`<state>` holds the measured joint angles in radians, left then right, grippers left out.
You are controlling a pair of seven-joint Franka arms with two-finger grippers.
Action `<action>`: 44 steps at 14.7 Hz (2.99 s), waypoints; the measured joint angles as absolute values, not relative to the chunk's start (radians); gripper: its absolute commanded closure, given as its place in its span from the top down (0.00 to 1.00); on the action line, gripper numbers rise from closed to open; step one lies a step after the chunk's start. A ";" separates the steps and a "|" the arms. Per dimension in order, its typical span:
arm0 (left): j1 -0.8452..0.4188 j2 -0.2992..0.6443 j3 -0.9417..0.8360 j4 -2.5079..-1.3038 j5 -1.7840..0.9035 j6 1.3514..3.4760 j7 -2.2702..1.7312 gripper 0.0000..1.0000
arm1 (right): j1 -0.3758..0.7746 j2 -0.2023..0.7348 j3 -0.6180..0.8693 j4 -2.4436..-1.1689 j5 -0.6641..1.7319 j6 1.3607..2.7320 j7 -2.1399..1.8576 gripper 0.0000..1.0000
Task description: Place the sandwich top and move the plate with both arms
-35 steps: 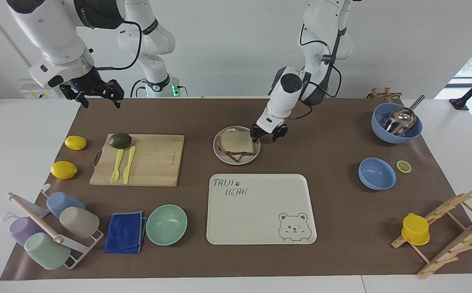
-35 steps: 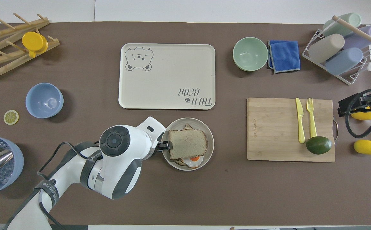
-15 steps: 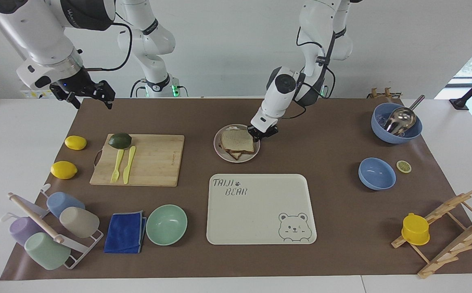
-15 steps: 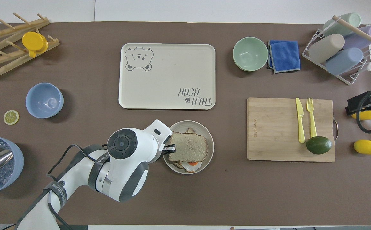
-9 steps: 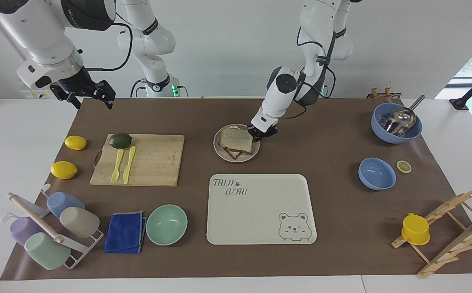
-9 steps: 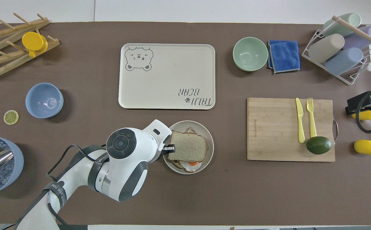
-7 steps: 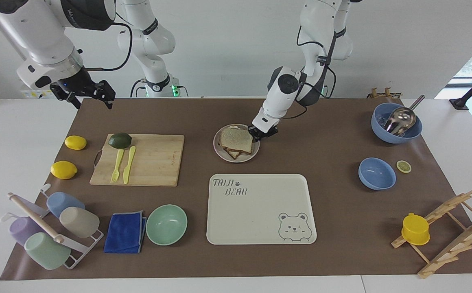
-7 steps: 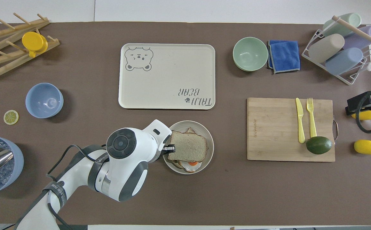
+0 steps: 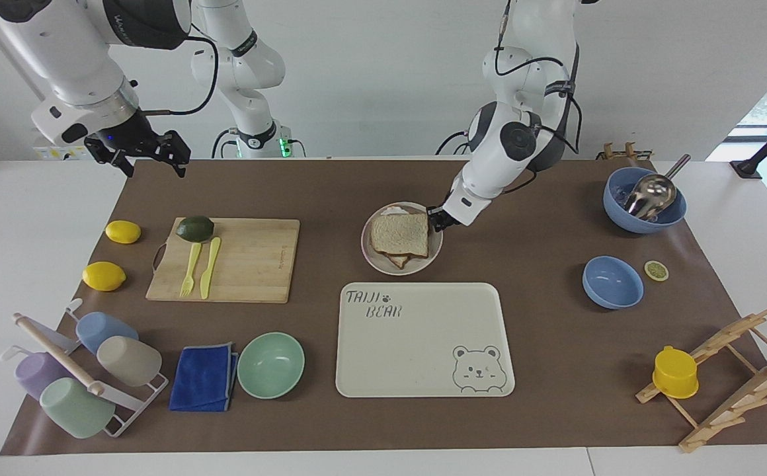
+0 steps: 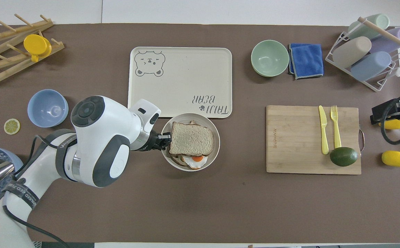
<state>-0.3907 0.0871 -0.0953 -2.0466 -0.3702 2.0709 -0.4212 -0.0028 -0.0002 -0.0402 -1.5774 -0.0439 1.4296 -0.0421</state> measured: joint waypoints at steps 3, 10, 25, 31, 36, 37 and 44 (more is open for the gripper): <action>-0.332 0.101 -0.093 -1.954 -0.399 2.030 -0.408 0.00 | -0.002 0.000 -0.040 -1.577 -0.044 1.430 -0.042 1.00; -0.241 0.297 -0.088 -1.716 -0.429 2.030 -0.339 0.00 | -0.002 0.000 -0.040 -1.577 -0.044 1.430 -0.042 1.00; -0.293 0.549 -0.099 -1.622 -0.428 2.250 -0.332 0.35 | 0.004 0.000 -0.039 -1.573 -0.044 1.430 -0.042 1.00; -0.290 0.542 -0.090 -1.597 -0.395 2.212 -0.316 1.00 | 0.005 0.000 -0.039 -1.573 -0.025 1.428 -0.042 1.00; -0.225 0.427 -0.059 -1.559 -0.316 2.067 -0.312 1.00 | 0.005 0.000 -0.039 -1.571 -0.024 1.428 -0.042 1.00; -0.222 0.384 -0.036 -1.558 -0.281 2.007 -0.311 1.00 | 0.005 0.000 -0.039 -1.571 -0.024 1.429 -0.042 1.00; -0.184 0.105 0.005 -1.558 -0.053 1.673 -0.103 1.00 | 0.005 0.000 -0.039 -1.571 -0.024 1.430 -0.042 1.00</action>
<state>-0.1837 0.1050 0.0049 -1.5580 -0.0528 1.6729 -0.1028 0.0050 -0.0005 -0.0389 -1.5708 -0.0244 1.4298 -0.0421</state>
